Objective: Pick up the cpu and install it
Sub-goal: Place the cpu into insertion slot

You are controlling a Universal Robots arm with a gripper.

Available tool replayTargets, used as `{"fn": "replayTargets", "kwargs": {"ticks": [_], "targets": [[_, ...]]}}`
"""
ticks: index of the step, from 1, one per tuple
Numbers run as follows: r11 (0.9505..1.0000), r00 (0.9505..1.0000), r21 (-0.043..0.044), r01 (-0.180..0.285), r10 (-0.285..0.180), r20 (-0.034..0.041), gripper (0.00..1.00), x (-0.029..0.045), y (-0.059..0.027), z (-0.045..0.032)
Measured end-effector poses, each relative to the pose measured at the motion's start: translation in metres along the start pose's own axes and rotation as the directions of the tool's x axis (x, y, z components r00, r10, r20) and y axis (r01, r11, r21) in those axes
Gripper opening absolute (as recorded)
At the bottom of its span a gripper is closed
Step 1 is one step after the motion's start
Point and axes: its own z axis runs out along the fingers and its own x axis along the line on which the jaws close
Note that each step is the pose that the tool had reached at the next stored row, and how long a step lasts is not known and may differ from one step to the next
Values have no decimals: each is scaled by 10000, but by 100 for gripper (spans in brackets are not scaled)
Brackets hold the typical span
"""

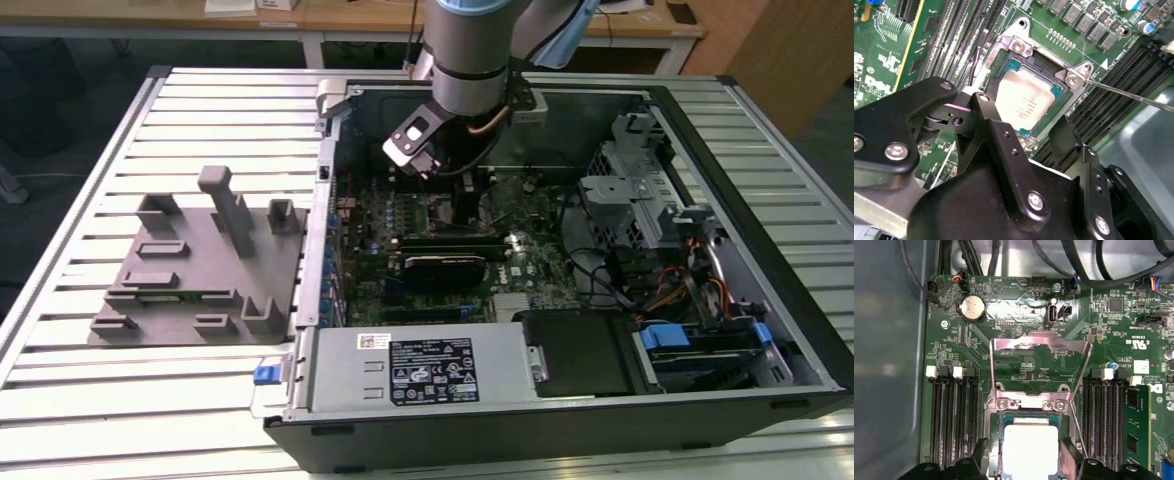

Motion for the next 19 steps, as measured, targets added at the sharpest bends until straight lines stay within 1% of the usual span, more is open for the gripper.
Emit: {"fn": "replayTargets", "kwargs": {"ticks": [3, 10, 11, 12, 13, 15, 16, 18, 19], "targets": [[10000, 10000, 1, -4, 4, 0, 67, 0, 1, -37], [10000, 10000, 0, -4, 4, 1, 67, 0, 2, -38], [10000, 10000, 0, -4, 4, 1, 66, 0, 2, -38], [10000, 10000, 1, -4, 4, 2, 59, 0, 1, -38], [10000, 10000, 1, -4, 4, 3, 59, 0, 2, -38], [10000, 10000, 0, -4, 4, 2, 48, 0, 2, -38], [10000, 10000, 1, -4, 4, 2, 48, 0, 2, -38], [10000, 10000, 0, -4, 4, 3, 36, 0, 2, -38], [10000, 10000, 0, -4, 4, 3, 36, 0, 2, -38]]}}
